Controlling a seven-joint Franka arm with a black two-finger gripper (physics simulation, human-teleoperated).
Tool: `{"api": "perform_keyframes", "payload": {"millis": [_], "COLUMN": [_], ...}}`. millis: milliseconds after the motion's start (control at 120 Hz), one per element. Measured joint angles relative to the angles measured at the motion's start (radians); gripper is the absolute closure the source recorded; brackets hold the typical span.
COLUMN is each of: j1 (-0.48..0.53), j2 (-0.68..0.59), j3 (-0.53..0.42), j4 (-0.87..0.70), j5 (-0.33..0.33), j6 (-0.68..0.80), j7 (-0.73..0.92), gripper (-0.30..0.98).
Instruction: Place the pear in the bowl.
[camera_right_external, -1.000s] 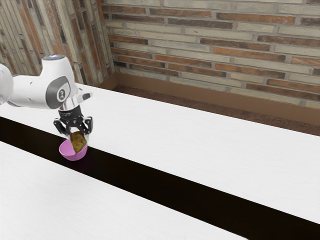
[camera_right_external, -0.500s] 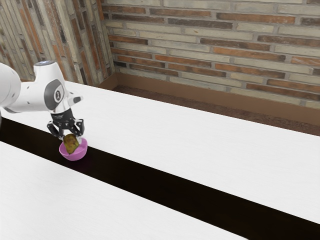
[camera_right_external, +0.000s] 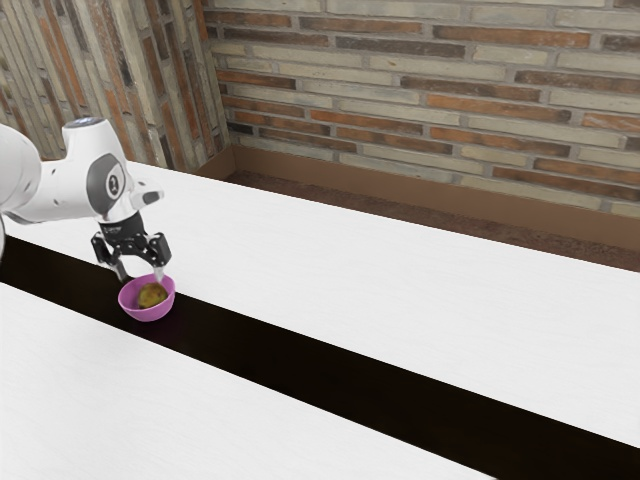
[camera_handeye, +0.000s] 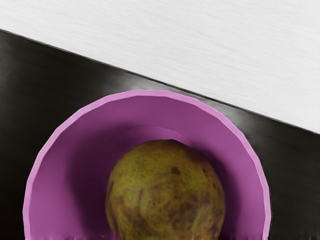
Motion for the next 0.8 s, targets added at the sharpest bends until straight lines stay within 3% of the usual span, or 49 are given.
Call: {"api": "perform_keyframes", "payload": {"millis": [117,217,383,450,600,800], "j1": [-0.015,-0.123,-0.235,-0.258,-0.180,-0.217], "j2": [-0.119,-0.261,-0.441,-0.457,-0.424,-0.416], "j3": [-0.014,-0.033,-0.231,-0.272,-0.364,-0.379], "j4": [-0.006,-0.014,0.035,0.112,0.273,0.346], "j5": [0.005,0.066,0.146,0.162,0.184,0.174], "j6": [-0.062,-0.133,-0.272,-0.347,-0.488,-0.617], "j7": [0.028,0.031,-0.002,-0.018,-0.069,-0.137], "gripper": [0.05,0.03,0.01,0.01,0.01,0.00]}}
